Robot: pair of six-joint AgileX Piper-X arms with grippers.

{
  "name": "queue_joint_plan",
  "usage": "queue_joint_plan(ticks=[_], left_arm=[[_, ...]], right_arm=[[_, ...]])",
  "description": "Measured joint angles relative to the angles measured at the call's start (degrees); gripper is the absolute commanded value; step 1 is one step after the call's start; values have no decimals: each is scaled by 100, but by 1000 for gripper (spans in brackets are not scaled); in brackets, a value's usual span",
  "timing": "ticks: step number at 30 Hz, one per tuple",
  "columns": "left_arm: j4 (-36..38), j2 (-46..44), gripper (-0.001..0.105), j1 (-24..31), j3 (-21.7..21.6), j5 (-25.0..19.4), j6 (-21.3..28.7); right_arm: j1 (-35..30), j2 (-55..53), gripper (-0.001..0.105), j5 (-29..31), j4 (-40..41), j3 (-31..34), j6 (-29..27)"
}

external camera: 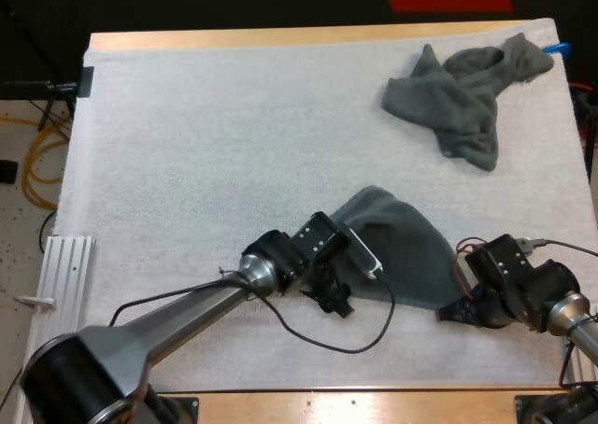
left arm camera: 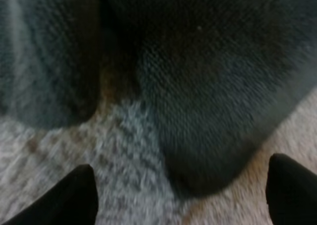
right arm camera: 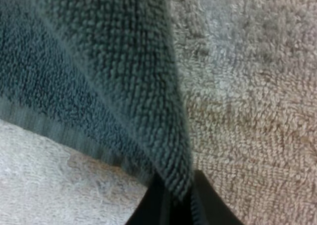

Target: Pick towel from pile fold and stack

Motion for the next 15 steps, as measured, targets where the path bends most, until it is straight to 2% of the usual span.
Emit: queue_joint_plan(ticks=[5,9,15], left_arm=[[-225,274,61,0,0,53,-8],[-238,329,51,0,0,389,-13],[-246,329,12,0,0,524,-13]], right_arm=[[0,0,0,0,22,0,0],[0,0,0,0,22,0,0],[0,0,0,0,22,0,0]])
